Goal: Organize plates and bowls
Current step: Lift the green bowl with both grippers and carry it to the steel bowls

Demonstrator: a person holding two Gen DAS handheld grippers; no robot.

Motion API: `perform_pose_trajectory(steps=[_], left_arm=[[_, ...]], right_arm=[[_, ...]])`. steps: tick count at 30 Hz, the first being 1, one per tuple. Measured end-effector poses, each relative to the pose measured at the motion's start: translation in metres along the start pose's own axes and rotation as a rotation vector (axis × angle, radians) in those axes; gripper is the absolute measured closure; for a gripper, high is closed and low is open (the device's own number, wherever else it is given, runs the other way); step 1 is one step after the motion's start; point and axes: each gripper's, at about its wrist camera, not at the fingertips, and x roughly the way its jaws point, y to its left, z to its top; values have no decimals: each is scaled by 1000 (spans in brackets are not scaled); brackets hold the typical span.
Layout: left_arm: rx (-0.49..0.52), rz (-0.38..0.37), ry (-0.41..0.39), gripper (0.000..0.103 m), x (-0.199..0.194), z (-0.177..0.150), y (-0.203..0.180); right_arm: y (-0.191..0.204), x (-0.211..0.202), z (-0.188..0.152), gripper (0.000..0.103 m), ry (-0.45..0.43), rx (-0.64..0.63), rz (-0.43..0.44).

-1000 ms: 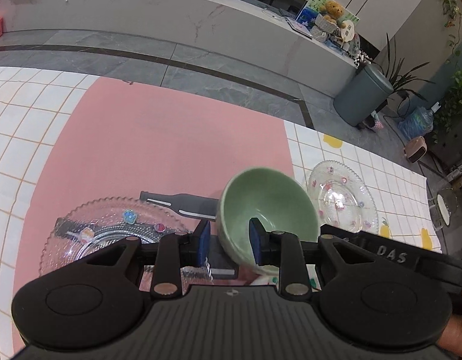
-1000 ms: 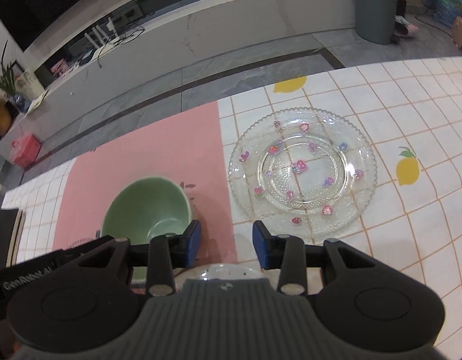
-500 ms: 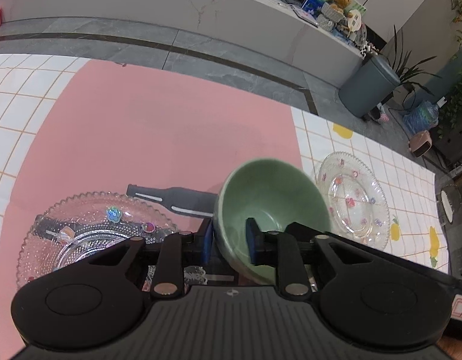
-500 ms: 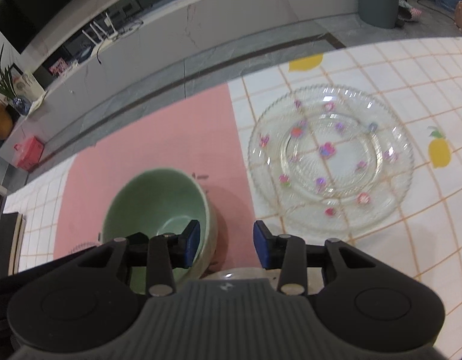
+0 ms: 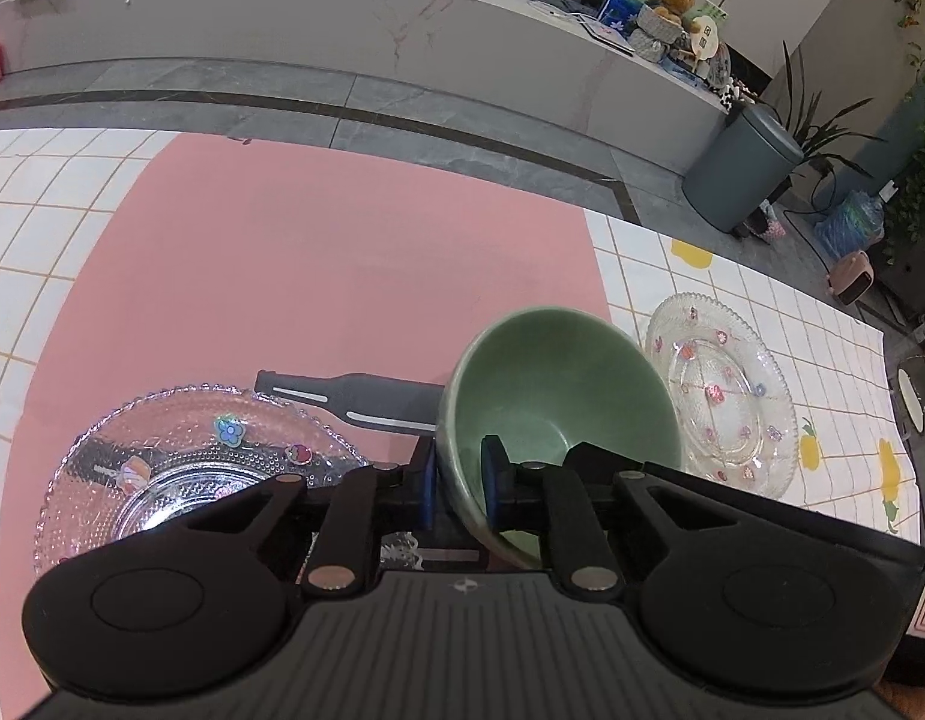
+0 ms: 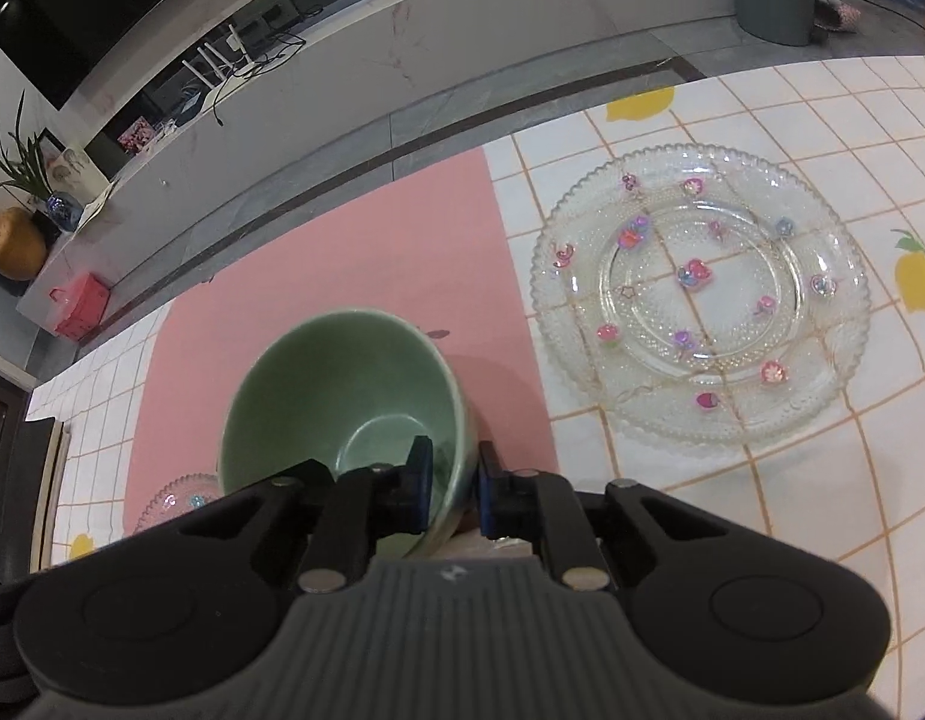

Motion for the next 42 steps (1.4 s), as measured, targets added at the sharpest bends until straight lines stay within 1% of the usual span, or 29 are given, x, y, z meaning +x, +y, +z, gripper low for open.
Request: perform_pose_trajectory(steps=[6,14,25,33,42], left_arm=[[11,0,1,88,-3,0,0],[-2,-12,1,88,-14,-1,2],[-1,-3,-8,88,-36,-7,-4],[4,9,-31,88,-65,-14,-11],[4,20,-61,88,-107,-30,-26]], right_arm=[[0,-4,1,93,3,11,-4],[-1,-11,3,94,-1,20,7],[8,-36,-3,94,-15,13,22],[18,-67,-15,94,-22,-13,30],[27,-120,-34,93,-52,-52,45]])
